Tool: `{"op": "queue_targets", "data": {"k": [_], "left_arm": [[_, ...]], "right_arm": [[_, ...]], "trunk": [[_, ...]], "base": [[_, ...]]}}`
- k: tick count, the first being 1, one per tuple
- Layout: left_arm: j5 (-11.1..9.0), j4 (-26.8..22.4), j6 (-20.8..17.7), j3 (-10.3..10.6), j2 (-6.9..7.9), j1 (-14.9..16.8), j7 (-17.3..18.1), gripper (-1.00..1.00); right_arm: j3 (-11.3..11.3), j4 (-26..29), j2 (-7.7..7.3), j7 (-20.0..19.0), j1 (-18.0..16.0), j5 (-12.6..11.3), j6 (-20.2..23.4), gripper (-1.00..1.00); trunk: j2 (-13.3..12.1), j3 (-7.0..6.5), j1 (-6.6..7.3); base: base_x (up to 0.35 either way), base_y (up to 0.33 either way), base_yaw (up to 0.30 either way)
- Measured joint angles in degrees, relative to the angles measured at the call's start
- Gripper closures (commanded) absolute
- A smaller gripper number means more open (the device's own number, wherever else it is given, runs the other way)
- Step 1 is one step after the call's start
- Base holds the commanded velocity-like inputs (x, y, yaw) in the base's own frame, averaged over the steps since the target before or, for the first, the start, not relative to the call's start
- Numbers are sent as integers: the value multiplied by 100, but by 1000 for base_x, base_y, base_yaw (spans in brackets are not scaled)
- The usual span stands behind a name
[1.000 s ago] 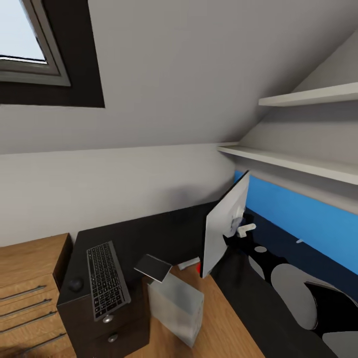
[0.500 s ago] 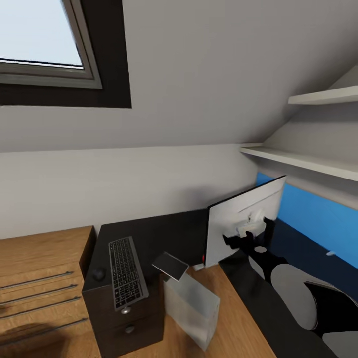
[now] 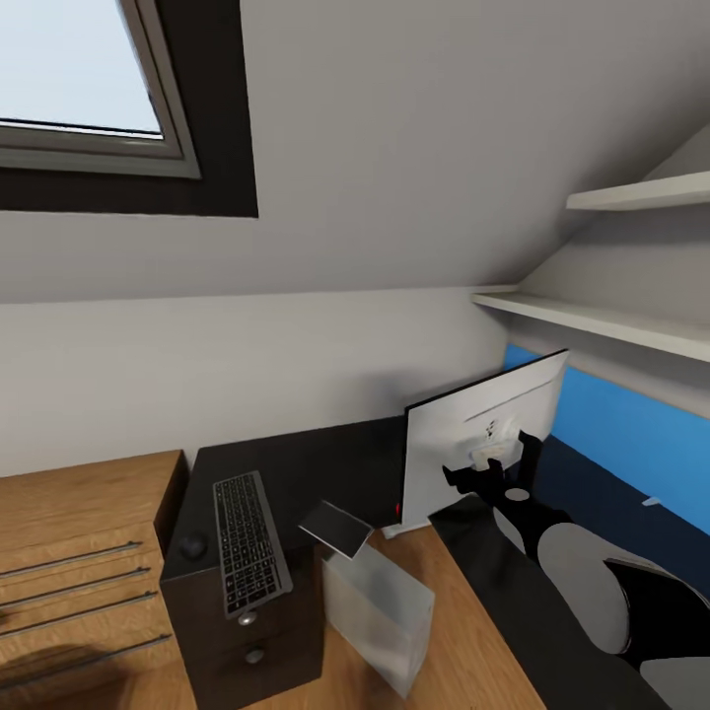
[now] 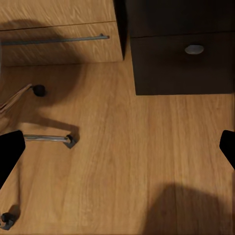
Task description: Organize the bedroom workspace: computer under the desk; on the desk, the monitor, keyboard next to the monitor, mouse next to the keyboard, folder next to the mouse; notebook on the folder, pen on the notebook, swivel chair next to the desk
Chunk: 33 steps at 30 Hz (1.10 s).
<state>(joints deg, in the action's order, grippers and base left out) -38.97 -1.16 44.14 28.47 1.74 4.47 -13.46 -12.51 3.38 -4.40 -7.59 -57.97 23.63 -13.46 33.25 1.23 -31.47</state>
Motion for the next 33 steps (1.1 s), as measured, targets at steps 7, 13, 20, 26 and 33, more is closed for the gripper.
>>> {"op": "queue_targets", "data": {"k": [7,13,20,26,33], "left_arm": [[-6,0,3,-4,0,1,-4,-100],[-9,0,5,-4,0,2,-5,-100],[-9,-1,5,-4,0,3,-5,-100],[-9,-1,12,-4,0,3,-5,-100],[-10,-1,14,-6,0,3,-5,-100]], "right_arm": [[0,0,1,2,1,0,-1,-100],[0,0,-1,2,0,0,-1,-100],[0,-1,0,2,-3,0,-1,-100],[0,-1,1,2,-2,-1,-1,-100],[0,5,1,2,-2,-2,-1,-100]], "trunk": [[2,-36,0],[4,-65,0],[7,-100,-1],[8,-132,-1],[7,-153,-1]], "base": [[0,0,-247],[0,0,-249],[0,0,-249],[0,0,-250],[0,0,-157]]}}
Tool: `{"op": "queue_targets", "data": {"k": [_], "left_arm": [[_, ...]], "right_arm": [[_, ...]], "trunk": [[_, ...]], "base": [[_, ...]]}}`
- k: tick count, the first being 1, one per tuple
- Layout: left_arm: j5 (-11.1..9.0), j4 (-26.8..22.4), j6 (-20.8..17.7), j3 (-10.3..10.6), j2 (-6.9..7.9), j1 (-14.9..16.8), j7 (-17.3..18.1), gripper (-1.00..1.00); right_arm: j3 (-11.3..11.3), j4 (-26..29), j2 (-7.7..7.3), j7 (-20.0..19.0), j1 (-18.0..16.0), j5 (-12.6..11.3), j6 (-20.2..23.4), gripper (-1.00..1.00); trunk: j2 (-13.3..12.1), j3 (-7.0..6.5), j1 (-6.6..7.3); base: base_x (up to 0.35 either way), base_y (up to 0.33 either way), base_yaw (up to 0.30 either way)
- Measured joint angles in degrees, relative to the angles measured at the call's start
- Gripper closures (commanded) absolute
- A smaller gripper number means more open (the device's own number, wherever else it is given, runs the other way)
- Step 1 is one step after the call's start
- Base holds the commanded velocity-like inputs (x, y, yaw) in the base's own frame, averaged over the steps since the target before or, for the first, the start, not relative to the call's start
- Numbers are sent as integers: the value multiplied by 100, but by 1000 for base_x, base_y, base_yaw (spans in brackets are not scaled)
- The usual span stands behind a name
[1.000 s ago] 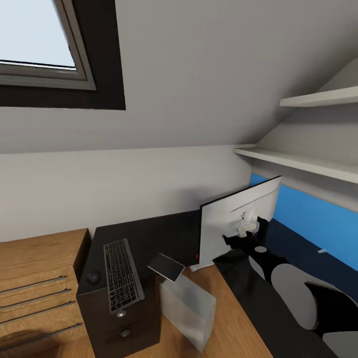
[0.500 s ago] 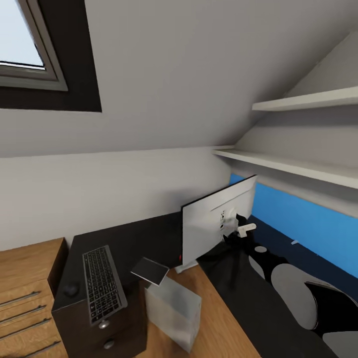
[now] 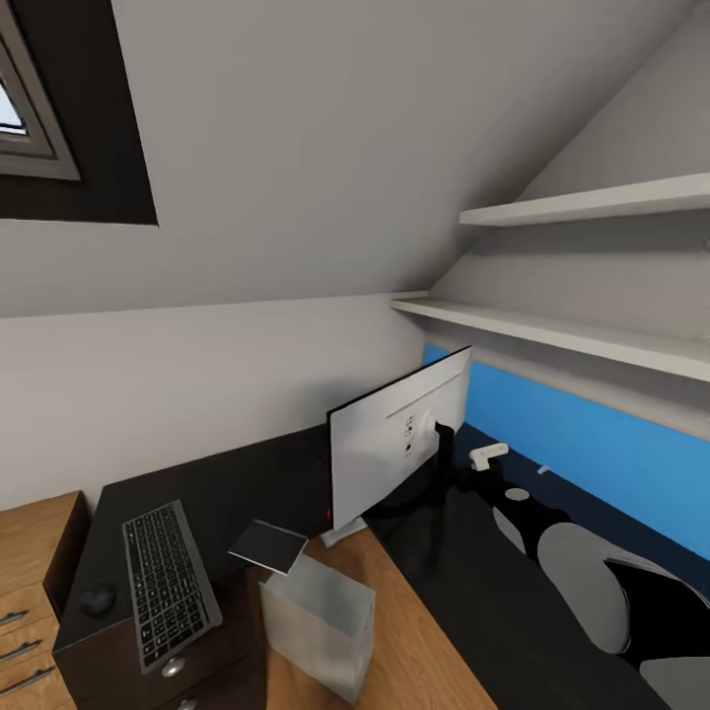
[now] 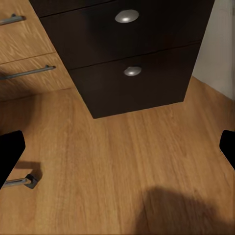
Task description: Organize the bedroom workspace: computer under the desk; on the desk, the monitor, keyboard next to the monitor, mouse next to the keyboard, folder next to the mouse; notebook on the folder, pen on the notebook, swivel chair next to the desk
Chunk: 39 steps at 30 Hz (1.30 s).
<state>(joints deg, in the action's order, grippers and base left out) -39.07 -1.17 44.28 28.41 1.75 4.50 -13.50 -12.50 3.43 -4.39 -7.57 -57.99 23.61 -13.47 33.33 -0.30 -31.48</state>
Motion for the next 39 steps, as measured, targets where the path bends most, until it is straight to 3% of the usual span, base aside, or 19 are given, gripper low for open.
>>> {"op": "queue_targets", "data": {"k": [20,25,26,39], "left_arm": [[6,-9,23,3,-39,-1,-33,-100],[-124,-9,8,-1,-46,-1,-35,-100],[-253,-9,1,1,-60,0,-35,-100],[-273,-15,-13,10,-44,-4,-47,-100]], "right_arm": [[-5,3,16,237,0,-23,45,-100],[-16,3,11,296,-2,-29,39,-100],[-18,3,9,315,0,-27,45,-100],[-22,9,18,321,2,-30,29,-100]], "trunk": [[0,-3,0],[0,-3,0],[38,15,-22],[554,239,-307]], "base": [[0,0,-8],[0,0,0],[0,0,0],[0,0,0]]}}
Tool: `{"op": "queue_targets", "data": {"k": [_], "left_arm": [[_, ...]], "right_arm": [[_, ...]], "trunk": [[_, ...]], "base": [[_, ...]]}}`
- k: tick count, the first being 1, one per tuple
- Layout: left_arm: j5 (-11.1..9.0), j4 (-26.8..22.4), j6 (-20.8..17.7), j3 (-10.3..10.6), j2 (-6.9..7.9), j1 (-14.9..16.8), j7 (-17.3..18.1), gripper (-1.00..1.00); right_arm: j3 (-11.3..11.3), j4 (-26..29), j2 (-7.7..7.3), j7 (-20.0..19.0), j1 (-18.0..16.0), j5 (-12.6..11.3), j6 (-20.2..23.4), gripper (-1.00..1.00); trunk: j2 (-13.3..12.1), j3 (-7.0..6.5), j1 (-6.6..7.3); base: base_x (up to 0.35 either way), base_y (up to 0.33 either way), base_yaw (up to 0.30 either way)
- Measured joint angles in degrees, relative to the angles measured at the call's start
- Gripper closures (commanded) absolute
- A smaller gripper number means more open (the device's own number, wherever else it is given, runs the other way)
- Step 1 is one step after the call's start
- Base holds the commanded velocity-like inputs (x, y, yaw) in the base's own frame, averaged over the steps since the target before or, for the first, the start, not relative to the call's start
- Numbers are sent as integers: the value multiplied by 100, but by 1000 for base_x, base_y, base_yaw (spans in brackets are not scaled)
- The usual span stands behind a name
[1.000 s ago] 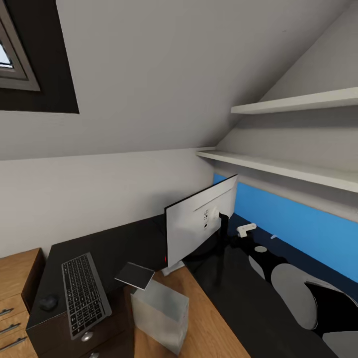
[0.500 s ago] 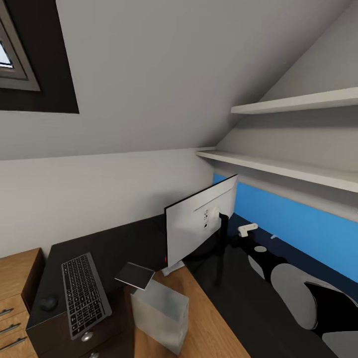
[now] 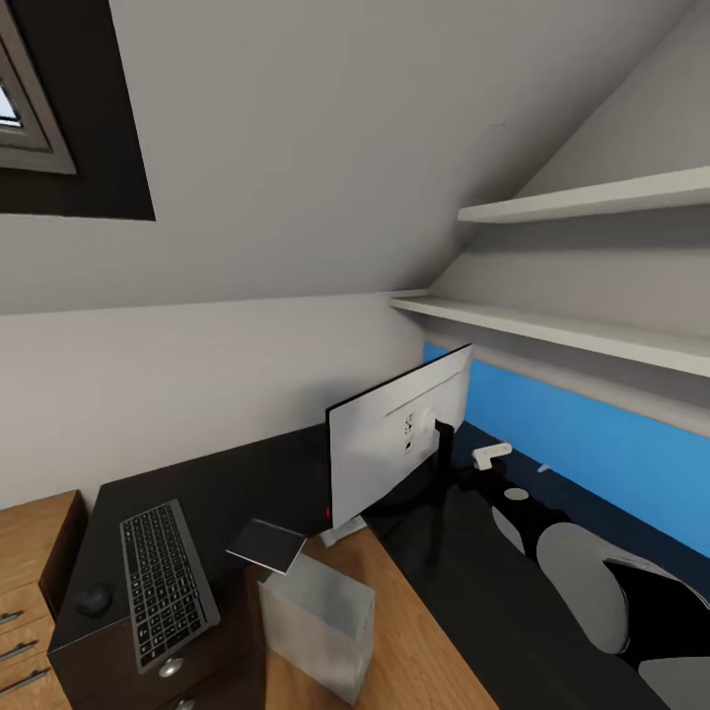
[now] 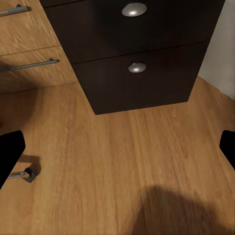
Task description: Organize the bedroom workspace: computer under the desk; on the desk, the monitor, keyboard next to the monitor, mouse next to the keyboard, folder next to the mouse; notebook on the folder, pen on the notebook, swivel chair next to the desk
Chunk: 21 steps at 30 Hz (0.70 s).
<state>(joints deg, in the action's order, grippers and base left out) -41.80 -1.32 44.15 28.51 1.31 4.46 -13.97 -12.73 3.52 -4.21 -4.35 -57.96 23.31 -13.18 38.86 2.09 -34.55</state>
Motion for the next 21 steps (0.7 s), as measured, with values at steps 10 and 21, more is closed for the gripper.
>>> {"op": "queue_targets", "data": {"k": [10,21], "left_arm": [[-513,-533,-463,3,29,2,3,-100],[-795,-2702,-3635,2,233,6,-58,-100]], "right_arm": [[-9,3,2,5,1,-219,-14,-100],[-20,-11,59,15,1,-412,-330,-100]], "trunk": [[402,180,-220],[844,378,-462]], "base": [[0,0,0],[0,0,0]]}}
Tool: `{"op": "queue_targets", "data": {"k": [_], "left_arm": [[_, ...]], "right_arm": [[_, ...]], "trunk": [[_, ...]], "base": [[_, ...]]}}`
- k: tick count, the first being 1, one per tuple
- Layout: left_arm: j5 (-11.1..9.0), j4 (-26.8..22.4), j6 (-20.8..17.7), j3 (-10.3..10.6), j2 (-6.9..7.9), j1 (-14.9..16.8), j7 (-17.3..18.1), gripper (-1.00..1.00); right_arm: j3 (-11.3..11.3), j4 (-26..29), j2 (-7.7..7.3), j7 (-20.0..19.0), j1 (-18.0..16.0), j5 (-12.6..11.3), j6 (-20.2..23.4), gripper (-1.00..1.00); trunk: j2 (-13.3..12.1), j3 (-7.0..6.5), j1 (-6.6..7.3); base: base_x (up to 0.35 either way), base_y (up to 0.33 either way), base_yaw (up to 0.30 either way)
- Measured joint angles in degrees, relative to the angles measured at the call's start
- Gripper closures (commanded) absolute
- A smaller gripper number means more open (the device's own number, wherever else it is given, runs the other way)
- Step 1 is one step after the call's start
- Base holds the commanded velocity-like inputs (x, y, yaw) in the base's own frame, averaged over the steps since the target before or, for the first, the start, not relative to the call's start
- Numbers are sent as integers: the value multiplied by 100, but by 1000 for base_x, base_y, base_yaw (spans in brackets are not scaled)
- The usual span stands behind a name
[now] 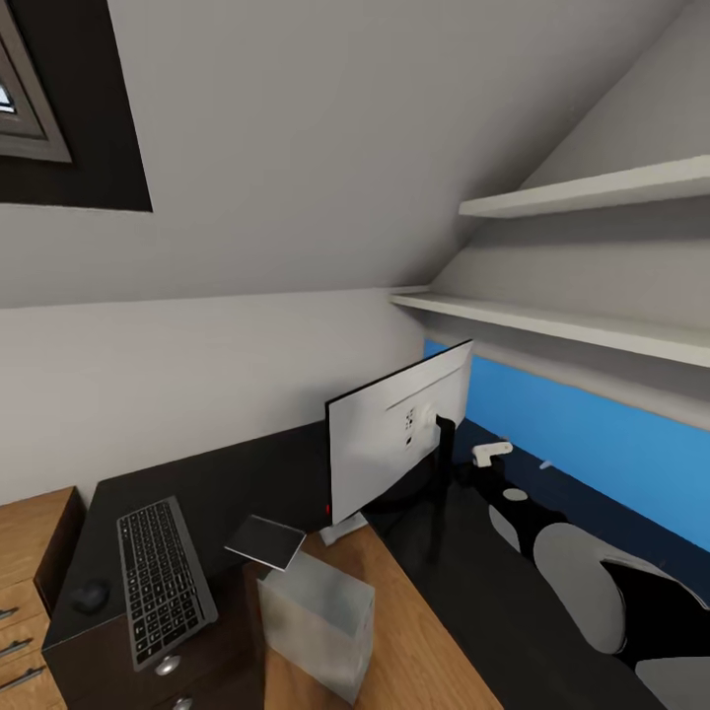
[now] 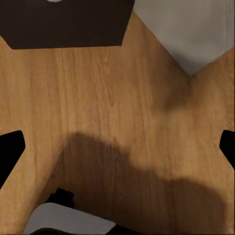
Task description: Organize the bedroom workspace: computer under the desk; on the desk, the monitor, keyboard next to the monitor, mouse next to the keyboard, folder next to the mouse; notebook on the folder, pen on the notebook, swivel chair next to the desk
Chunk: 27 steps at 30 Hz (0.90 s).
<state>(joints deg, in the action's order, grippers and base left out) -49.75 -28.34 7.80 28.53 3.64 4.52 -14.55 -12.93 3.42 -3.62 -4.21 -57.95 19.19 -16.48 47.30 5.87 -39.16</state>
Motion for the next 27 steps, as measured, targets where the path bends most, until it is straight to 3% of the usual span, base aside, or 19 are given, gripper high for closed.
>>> {"op": "queue_targets", "data": {"k": [5,7,12,16,23,27], "left_arm": [[-19,-942,-858,9,5,0,-371,-100],[-25,-1441,-1225,22,-10,0,-757,-100],[-37,-2201,-1571,68,-52,0,-1366,-100],[-38,-2479,-1769,86,-85,-1,-1543,-100],[-38,-2586,-2006,78,-100,-1,-1622,-100],[-43,-2512,-2002,72,-85,-1,-1635,-100]], "right_arm": [[-2,-116,55,189,0,-61,-179,-100],[-2,-193,141,437,1,-261,-220,-100],[-11,-265,374,925,1,-722,-264,-100],[-11,-283,454,1104,1,-891,-271,-100],[-8,-291,481,1190,0,-971,-245,-100],[-9,-269,465,1269,0,-982,92,-100]], "trunk": [[201,90,-110],[281,126,-154],[482,216,-264],[642,288,-352],[923,414,-506],[1084,486,-593]], "base": [[0,0,0],[0,0,0],[0,0,0],[0,0,0],[0,0,0],[0,0,0]]}}
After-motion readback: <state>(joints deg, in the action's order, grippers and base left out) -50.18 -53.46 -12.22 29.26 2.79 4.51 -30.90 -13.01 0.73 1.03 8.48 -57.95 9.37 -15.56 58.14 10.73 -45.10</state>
